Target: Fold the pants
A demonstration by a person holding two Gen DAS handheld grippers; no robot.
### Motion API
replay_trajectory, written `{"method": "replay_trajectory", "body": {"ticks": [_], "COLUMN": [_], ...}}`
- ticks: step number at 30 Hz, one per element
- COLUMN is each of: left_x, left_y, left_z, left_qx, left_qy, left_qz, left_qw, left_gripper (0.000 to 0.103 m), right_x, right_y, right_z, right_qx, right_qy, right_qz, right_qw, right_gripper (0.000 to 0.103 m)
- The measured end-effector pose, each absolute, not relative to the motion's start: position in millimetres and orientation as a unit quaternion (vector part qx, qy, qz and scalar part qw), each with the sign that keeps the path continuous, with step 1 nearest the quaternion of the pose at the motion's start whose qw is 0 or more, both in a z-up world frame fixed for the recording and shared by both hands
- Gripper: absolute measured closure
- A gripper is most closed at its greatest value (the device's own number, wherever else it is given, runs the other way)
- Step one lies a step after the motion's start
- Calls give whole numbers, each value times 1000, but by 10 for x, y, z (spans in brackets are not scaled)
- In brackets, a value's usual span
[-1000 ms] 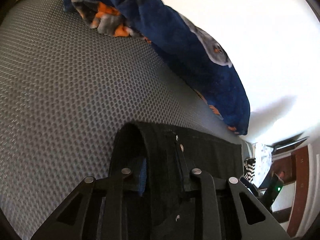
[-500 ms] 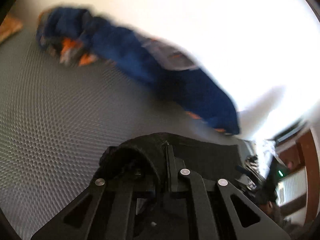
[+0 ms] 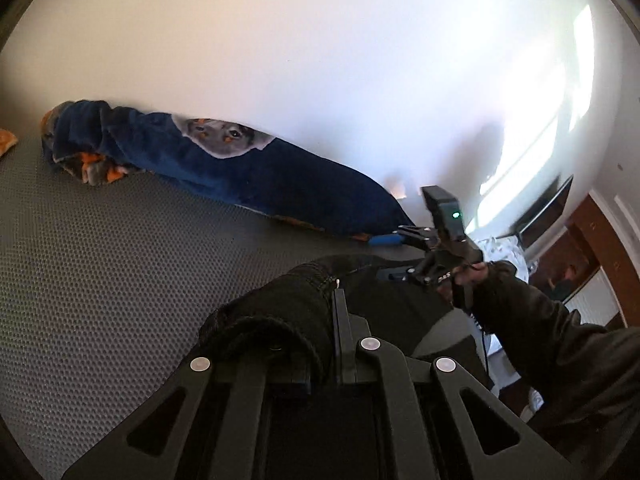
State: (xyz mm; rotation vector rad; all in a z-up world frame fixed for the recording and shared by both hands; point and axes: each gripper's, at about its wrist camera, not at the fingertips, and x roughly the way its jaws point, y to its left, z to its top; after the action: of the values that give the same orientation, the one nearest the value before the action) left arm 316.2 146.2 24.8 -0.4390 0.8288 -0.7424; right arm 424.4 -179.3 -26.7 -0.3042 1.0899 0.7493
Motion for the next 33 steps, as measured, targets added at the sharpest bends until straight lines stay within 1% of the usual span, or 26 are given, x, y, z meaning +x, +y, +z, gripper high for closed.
{"method": "replay_trajectory", "body": {"ticks": [1,2,3,4,5,6,9,10,11,12,13,14,17,21,26,30,33], "left_x": [3157,3155,3134,3141,3135,3126,3096,3094,3086,3074,3077,3080,3084,3023,2700,2325,1995], "left_y": [1472,1488,1502,1495,1487,1488,1460,1449,1438,1434,1427,1424,1448,1476,1448,1458,1479], "left_z": [257,269,278,259,251,235,185,165,145,129,129,130,126,136,200,195,114], "left_qx": [-208,-206,-205,-203,-201,-202,-196,-195,-194,-194,-192,-189,-185,-173,-128,-111,-86], "left_qy": [392,395,395,396,398,400,402,403,405,405,405,405,408,422,433,442,451], "left_qz": [-348,-346,-345,-344,-344,-342,-343,-341,-342,-341,-339,-336,-323,-314,-312,-321,-322], "left_qw": [826,826,827,827,826,826,826,826,825,826,827,829,834,833,836,830,828], "left_gripper": [96,96,96,96,96,96,96,96,96,96,96,96,96,95,95,93,90], "right_x": [4272,4312,4341,4367,4397,4404,4455,4455,4453,4439,4408,4406,4219,3904,3239,2632,2143], "right_y": [-1792,-1810,-1823,-1848,-1882,-1930,-2031,-2048,-2059,-2077,-2097,-2117,-2175,-2210,-2251,-2272,-2278], "right_z": [-308,-363,-408,-462,-513,-558,-669,-697,-719,-748,-773,-777,-657,-405,-90,13,-51], "right_qx": [-148,-159,-166,-171,-178,-183,-195,-197,-199,-203,-210,-216,-229,-234,-232,-215,-200], "right_qy": [513,521,529,537,544,552,565,567,569,573,575,576,551,512,473,467,478], "right_qz": [351,353,355,357,350,344,338,339,337,332,326,323,304,267,216,196,190], "right_qw": [769,760,753,745,741,737,727,724,723,722,720,720,742,782,822,835,834], "right_gripper": [5,12,16,27,35,37,46,54,65,71,82,89,93,94,94,94,94]}}
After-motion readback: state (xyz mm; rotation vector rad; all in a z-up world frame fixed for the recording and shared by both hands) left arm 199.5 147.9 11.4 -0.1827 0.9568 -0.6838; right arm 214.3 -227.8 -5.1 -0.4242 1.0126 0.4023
